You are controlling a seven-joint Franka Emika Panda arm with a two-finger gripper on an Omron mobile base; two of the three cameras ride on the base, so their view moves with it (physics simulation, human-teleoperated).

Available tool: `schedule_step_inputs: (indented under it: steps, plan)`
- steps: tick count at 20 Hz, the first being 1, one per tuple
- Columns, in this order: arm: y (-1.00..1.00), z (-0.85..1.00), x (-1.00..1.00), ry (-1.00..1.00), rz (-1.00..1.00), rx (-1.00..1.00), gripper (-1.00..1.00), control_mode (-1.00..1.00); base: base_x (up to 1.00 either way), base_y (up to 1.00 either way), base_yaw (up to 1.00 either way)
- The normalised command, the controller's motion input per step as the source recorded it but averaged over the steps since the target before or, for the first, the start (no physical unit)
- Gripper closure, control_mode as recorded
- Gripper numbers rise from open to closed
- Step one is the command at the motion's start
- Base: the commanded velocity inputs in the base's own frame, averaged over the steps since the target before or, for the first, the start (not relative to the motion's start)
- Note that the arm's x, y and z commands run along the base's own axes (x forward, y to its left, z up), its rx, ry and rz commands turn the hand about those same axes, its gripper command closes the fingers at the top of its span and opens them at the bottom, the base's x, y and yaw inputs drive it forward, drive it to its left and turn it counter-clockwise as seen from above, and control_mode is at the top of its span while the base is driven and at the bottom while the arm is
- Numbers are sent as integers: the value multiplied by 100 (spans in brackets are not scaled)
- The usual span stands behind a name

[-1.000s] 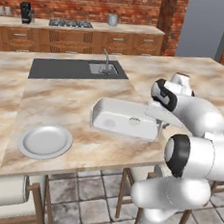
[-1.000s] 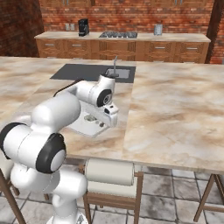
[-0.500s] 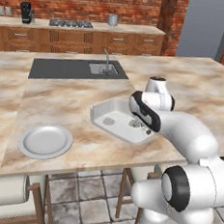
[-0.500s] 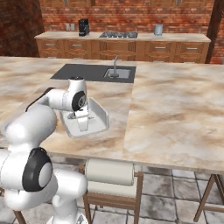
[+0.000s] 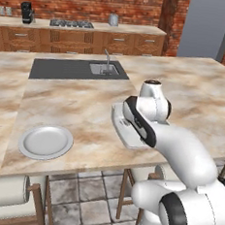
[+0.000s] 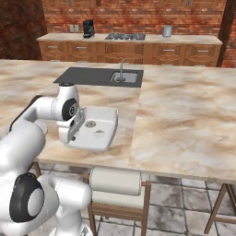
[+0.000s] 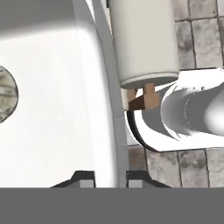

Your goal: Place two dumplings into each of the tupperware containers and then place the containers in the fridge.

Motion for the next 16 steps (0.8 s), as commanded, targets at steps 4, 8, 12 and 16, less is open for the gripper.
schedule_step_inputs:
  steps: [4, 8, 12, 16]
  plan:
    - [-2, 32, -6, -8, -17, 4, 100, -100, 0, 0, 0]
    - [-7, 16, -16, -15, 0, -1, 100, -100, 0, 0, 0]
    - [-11, 39, -34, -1, 11, -2, 100, -100, 0, 0, 0]
    - [-1, 61, -41, 0, 8, -2, 100, -100, 0, 0, 0]
